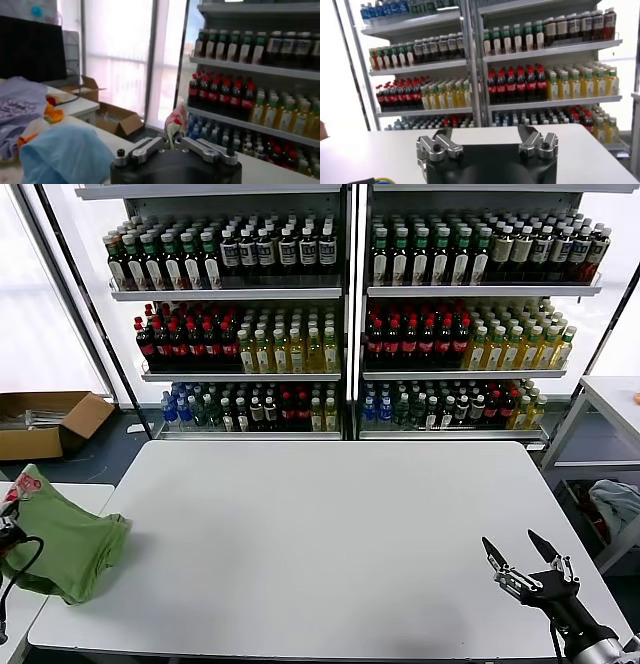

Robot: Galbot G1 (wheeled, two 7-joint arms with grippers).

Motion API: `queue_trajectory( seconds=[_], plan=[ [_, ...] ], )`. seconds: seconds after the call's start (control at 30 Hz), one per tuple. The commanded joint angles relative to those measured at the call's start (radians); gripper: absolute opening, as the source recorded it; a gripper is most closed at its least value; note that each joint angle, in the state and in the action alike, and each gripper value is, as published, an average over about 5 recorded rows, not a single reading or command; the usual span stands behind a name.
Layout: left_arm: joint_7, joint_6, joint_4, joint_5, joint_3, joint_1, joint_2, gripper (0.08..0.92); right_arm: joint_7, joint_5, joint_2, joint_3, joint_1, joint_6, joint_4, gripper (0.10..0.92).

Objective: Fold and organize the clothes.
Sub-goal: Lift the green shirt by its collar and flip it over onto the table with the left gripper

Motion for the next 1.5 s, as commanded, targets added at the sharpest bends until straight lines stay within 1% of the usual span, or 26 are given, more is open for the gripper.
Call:
queue_trajectory(
  seconds=[0.03, 0.17, 0.27, 0.33, 0.4, 0.5, 0.73, 0.97, 1.03, 1.17, 1.3, 1.5],
  plan=[
    [-0.051, 0.001, -0.234, 0.172, 0.3, 0.081, -0.18, 0.102, 0.008, 0.007, 0.004, 0.004, 0.005, 0.006, -0.009, 0.823],
    [-0.087, -0.004, -0.301, 0.257, 0.532, 0.145, -0.274, 0.102, 0.009, 0.001, 0.015, -0.01, 0.009, 0.002, 0.0, 0.823],
    [-0.108, -0.009, -0.32, 0.317, 0.684, 0.177, -0.309, 0.102, 0.009, 0.0, 0.019, -0.011, 0.003, 0.001, 0.008, 0.823],
    [-0.115, -0.01, -0.307, 0.345, 0.774, 0.181, -0.316, 0.102, 0.009, 0.0, 0.02, -0.009, -0.003, 0.001, 0.012, 0.823],
    [-0.122, -0.01, -0.271, 0.351, 0.858, 0.159, -0.321, 0.102, 0.009, 0.0, 0.023, -0.008, -0.009, 0.0, 0.016, 0.823],
    [-0.141, -0.01, -0.205, 0.326, 0.931, 0.101, -0.328, 0.102, 0.01, -0.001, 0.025, -0.008, -0.019, -0.002, 0.025, 0.823],
    [-0.177, -0.009, -0.137, 0.195, 0.969, -0.045, -0.329, 0.102, 0.01, -0.008, 0.024, -0.019, -0.043, -0.017, 0.05, 0.823],
    [-0.166, -0.041, -0.063, 0.126, 0.98, -0.151, -0.321, 0.104, 0.023, -0.05, 0.007, -0.116, -0.029, -0.044, 0.073, 0.823],
    [-0.151, -0.061, -0.048, 0.121, 0.98, -0.169, -0.322, 0.122, 0.03, -0.072, 0.002, -0.156, -0.021, -0.053, 0.078, 0.823],
    [-0.11, -0.088, -0.061, 0.118, 0.974, -0.167, -0.319, 0.216, 0.05, -0.091, -0.012, -0.231, 0.001, -0.092, 0.078, 0.823],
    [-0.073, -0.102, -0.117, 0.111, 0.936, -0.134, -0.296, 0.338, 0.085, -0.06, -0.037, -0.318, 0.044, -0.161, 0.06, 0.823],
    [-0.043, -0.104, -0.203, 0.049, 0.777, -0.102, -0.244, 0.511, 0.153, -0.058, -0.052, -0.56, 0.175, -0.235, -0.024, 0.823]
  ],
)
